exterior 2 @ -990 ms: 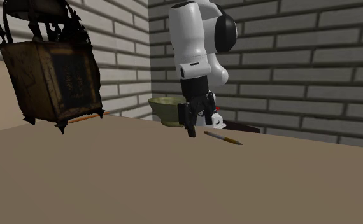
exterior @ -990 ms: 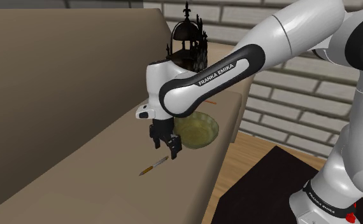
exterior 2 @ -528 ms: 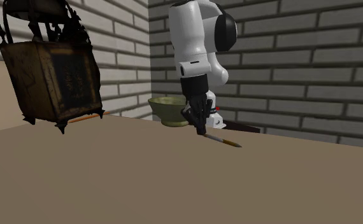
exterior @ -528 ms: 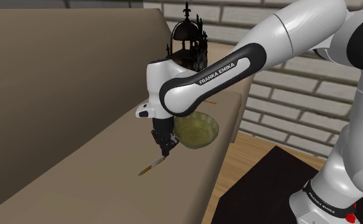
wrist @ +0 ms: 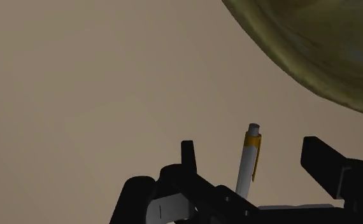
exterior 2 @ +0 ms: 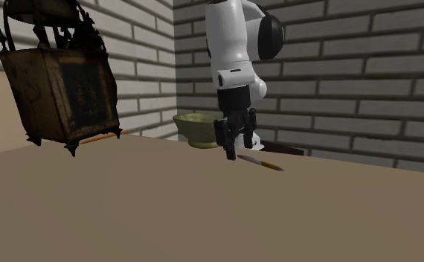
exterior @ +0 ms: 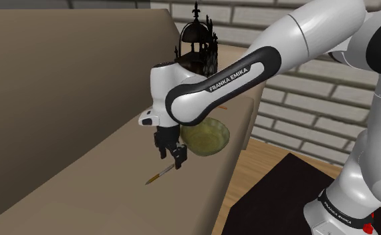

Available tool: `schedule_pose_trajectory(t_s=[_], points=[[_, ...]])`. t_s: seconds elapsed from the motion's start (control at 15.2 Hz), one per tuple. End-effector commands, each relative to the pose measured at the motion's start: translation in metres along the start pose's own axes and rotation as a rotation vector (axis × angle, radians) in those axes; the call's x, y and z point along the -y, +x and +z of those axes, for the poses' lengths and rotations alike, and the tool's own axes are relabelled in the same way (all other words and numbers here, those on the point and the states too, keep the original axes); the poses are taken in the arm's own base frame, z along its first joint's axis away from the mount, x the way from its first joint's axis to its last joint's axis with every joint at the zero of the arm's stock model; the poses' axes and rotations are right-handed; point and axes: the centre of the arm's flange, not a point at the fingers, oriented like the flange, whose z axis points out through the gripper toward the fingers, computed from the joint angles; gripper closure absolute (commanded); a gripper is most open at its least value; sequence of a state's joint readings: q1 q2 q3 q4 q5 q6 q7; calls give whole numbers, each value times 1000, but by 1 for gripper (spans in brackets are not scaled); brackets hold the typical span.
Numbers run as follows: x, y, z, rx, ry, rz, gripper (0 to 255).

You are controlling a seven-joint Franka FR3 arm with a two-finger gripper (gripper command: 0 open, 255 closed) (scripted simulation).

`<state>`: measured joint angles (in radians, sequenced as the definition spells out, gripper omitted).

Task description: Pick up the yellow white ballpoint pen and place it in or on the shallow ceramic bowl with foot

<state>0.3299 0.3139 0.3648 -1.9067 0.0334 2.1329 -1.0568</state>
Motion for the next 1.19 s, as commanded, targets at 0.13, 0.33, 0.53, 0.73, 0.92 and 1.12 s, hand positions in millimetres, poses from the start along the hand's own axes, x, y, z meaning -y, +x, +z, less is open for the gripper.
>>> schedule_pose_trajectory(t_s=[0.13, 0.33, 0.53, 0.73, 0.92, 1.12], points=[[11, 52, -10, 18, -64, 31, 0], [20, 94, -15, 33, -115, 53, 0], [20, 101, -6, 35, -124, 58, 0], [18, 100, 10, 35, -124, 58, 0], [16, 100, 23, 35, -124, 58, 0], [16, 100, 23, 35, -124, 58, 0]])
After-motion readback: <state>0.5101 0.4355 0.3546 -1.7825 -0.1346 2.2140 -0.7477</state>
